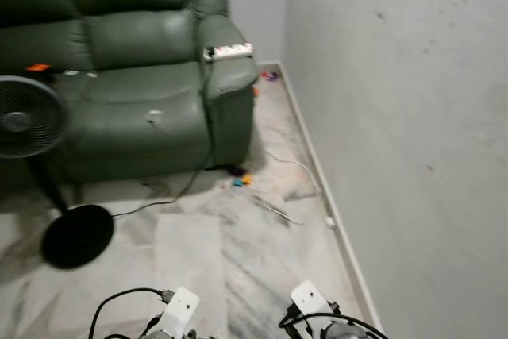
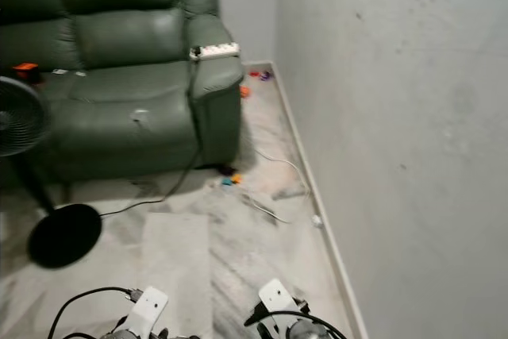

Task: Hang keys on a hook

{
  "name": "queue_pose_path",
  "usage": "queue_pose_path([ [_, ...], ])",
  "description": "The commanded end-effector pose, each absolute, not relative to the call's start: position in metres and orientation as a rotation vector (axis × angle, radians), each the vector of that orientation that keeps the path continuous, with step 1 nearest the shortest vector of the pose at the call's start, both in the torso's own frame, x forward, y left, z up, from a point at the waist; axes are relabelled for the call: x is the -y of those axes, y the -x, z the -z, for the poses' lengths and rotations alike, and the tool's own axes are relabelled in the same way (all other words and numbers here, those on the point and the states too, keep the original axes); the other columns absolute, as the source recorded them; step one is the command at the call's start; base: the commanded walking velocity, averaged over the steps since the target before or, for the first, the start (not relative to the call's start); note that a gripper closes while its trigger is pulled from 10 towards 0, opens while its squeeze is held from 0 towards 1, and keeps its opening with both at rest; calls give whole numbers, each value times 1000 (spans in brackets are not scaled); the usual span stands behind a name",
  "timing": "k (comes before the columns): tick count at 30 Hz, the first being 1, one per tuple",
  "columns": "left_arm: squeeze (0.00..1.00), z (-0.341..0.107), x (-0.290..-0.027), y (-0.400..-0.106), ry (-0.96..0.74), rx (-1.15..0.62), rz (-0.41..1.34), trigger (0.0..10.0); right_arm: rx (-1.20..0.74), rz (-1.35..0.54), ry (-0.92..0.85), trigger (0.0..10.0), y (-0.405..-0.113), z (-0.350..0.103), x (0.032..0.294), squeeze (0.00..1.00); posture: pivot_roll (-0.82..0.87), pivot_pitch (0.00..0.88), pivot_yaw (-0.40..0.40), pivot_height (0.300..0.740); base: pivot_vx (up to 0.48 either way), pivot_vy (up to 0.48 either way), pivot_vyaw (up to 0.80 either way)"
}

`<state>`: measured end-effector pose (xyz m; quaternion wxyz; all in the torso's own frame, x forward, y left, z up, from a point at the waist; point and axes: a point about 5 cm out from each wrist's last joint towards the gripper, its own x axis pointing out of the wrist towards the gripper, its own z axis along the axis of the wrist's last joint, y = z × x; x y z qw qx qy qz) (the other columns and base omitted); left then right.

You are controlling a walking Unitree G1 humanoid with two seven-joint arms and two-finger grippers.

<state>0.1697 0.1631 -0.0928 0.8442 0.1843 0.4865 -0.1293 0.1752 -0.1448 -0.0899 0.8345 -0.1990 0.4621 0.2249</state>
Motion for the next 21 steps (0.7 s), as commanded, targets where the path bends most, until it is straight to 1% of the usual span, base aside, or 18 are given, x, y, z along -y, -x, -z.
queue_pose_path([
  [1,0,99,-169,-156,-396,-1093,283,10000,-983,-470,422,10000,-176,90,144,0,63,122,-23,740,0,0,800],
  [4,0,98,-170,-156,-393,-1092,278,10000,-985,-469,423,10000,-176,90,144,0,60,122,-23,740,0,0,800],
  [8,0,97,-171,-159,-332,-1081,235,10000,-994,-438,387,10000,-175,91,147,0,60,123,-27,740,0,0,0],
  [9,0,96,-170,-162,-295,-1072,215,10000,-999,-420,367,10000,-174,91,148,0,60,124,-27,740,0,0,0],
  [10,0,94,-169,-167,-219,-1055,186,10000,-1007,-379,313,10000,-175,90,151,0,59,126,-29,740,0,0,0],
  [11,0,93,-169,-168,-196,-1049,181,10000,-1011,-355,279,10000,-175,90,152,0,59,126,-29,740,0,0,0],
  [16,0,90,-169,-174,-145,-1039,165,10000,-1025,-205,73,10000,-181,88,157,0,54,127,-24,740,0,0,0],
  [17,0,90,-169,-174,-145,-1039,165,10000,-1025,-205,73,10000,-181,88,157,0,54,127,-24,740,0,0,0],
  [19,0,88,-172,-178,-131,-1025,129,10000,-1030,-165,19,10000,-182,87,160,0,50,126,-20,740,0,0,0],
  [21,0,88,-183,-176,-110,-1022,74,10000,-1032,-157,8,10000,-183,87,162,0,47,127,-18,740,0,0,0],
])
